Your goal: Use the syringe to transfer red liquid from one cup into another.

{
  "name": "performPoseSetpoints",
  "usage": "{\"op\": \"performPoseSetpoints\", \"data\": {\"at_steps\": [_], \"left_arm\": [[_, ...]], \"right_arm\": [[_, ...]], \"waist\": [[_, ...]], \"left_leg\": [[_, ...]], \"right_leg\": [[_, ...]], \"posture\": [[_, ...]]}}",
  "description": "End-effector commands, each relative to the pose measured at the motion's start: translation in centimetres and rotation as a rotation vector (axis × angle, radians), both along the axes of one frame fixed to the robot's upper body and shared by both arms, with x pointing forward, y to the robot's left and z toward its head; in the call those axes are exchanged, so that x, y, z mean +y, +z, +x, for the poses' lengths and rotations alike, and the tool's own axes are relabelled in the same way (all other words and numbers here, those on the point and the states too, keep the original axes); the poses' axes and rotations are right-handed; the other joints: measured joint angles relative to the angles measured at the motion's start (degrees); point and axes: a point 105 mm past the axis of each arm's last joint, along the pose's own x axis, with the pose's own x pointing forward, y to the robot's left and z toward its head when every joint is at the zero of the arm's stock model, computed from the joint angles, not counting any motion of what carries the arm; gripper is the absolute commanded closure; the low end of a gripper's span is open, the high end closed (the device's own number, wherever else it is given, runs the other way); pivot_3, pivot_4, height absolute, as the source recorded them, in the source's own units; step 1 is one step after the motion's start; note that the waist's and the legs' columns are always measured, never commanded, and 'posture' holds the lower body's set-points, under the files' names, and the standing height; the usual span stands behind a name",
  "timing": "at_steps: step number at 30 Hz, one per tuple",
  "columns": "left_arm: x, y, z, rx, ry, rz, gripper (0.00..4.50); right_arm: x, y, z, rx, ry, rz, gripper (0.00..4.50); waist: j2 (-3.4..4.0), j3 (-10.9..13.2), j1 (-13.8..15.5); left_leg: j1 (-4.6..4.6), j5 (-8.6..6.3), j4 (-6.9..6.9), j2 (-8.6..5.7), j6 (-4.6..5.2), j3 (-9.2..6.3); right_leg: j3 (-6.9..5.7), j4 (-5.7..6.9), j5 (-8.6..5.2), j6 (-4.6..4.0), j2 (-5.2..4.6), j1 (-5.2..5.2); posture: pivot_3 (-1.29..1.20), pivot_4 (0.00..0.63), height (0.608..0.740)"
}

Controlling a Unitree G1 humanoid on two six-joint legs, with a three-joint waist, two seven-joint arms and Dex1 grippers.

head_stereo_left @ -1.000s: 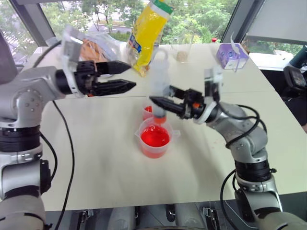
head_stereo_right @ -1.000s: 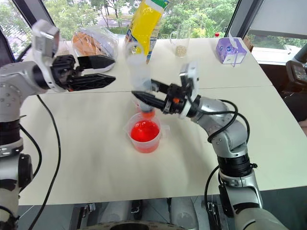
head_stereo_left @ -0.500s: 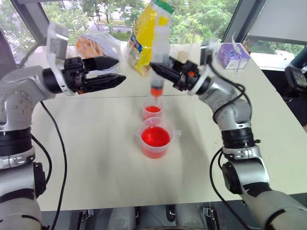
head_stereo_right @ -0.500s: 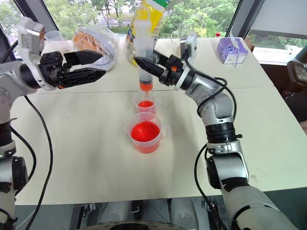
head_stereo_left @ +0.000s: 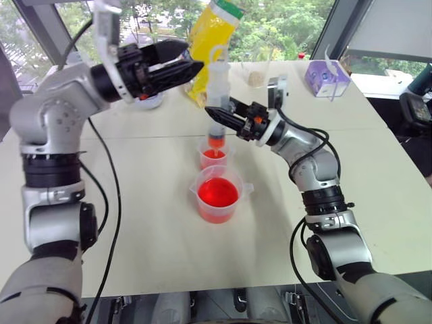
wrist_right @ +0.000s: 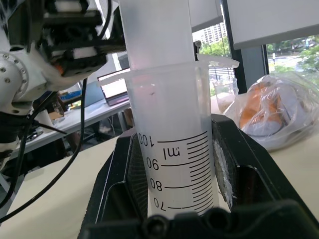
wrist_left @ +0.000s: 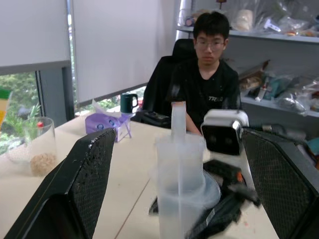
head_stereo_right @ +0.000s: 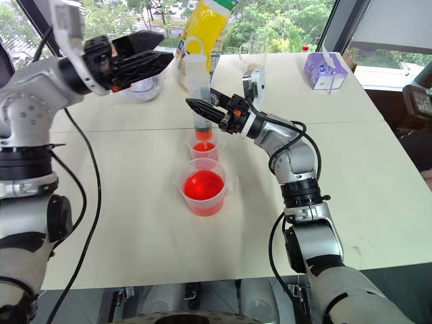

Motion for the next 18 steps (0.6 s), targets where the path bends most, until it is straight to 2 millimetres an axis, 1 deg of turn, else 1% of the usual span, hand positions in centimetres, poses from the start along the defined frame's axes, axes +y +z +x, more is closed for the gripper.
{"op": "performPoseSetpoints", "data": {"at_steps": [1,4,7,8,9,12,13,14,16,18], "left_arm": [[-0.8,1.2,-0.5,-0.048,-0.031,-0.005,0.39],[-1.4,0.9,-0.2,-0.040,-0.038,0.001,0.39],[-1.7,0.5,0.1,-0.031,-0.036,0.011,1.16],[-1.7,0.5,0.1,-0.029,-0.038,0.011,1.68],[-1.8,0.5,0.1,-0.027,-0.041,0.009,2.05],[-1.8,0.5,0.2,-0.023,-0.041,0.004,3.66],[-1.8,0.5,0.2,-0.023,-0.041,0.002,4.12],[-1.8,0.5,0.2,-0.022,-0.041,0.001,4.48],[-1.8,0.5,0.2,-0.020,-0.041,0.003,4.48],[-1.9,-0.1,0.1,-0.020,-0.048,0.030,4.48]], "right_arm": [[0.1,1.3,-0.7,-0.071,0.010,0.012,3.07],[0.1,1.3,-0.8,-0.072,0.012,0.010,3.07],[0.2,1.3,-0.8,-0.073,0.014,0.008,3.07],[0.2,1.2,-0.8,-0.074,0.015,0.007,3.07],[0.2,1.2,-0.8,-0.074,0.016,0.007,3.07],[0.3,1.2,-0.9,-0.075,0.019,0.005,3.07],[0.3,1.2,-0.9,-0.075,0.020,0.005,3.07],[0.3,1.2,-0.9,-0.075,0.021,0.005,3.07],[0.4,1.2,-0.9,-0.077,0.023,0.004,3.07],[0.5,1.4,-1.1,-0.083,0.027,0.005,3.07]], "waist": [[0.00,0.0,-0.2],[0.00,0.0,-0.1],[0.00,0.0,-0.1],[0.00,0.0,-0.1],[0.00,0.0,-0.1],[0.00,0.0,-0.1],[0.00,0.0,-0.1],[0.00,0.0,-0.1],[0.00,0.0,-0.1],[0.00,0.0,0.0]], "left_leg": [[0.00,0.00,0.00,0.00,0.00,0.01],[0.00,0.03,0.00,0.01,-0.04,-0.01],[0.00,0.02,0.00,0.01,-0.03,-0.01],[0.00,0.02,0.00,0.01,-0.03,-0.01],[0.00,0.02,0.00,0.01,-0.03,-0.01],[0.00,0.02,-0.01,0.02,-0.03,-0.01],[0.00,0.02,-0.01,0.03,-0.03,-0.01],[0.00,0.01,-0.01,0.02,-0.02,-0.01],[0.00,0.01,0.00,0.03,-0.02,-0.02],[0.00,0.01,-0.01,0.03,-0.02,-0.02]], "right_leg": [[0.00,0.00,0.00,0.00,0.00,0.00],[0.00,0.01,0.00,0.00,0.01,-0.01],[0.00,0.01,0.00,0.00,0.00,-0.01],[0.00,0.01,0.00,0.00,0.00,-0.01],[0.00,0.01,0.00,0.00,0.00,-0.01],[0.00,0.00,0.00,0.00,0.00,-0.01],[0.00,0.00,0.00,0.00,0.00,-0.01],[0.00,0.00,0.00,0.00,0.00,-0.01],[0.00,0.00,0.00,0.00,-0.01,-0.01],[0.00,0.01,0.00,0.00,-0.01,-0.01]], "posture": [[0.00,0.150,0.740],[0.00,0.150,0.740],[0.00,0.150,0.740],[0.00,0.150,0.740],[0.00,0.150,0.740],[0.00,0.150,0.740],[0.00,0.150,0.740],[0.00,0.150,0.740],[0.00,0.150,0.740],[0.00,0.150,0.740]]}}
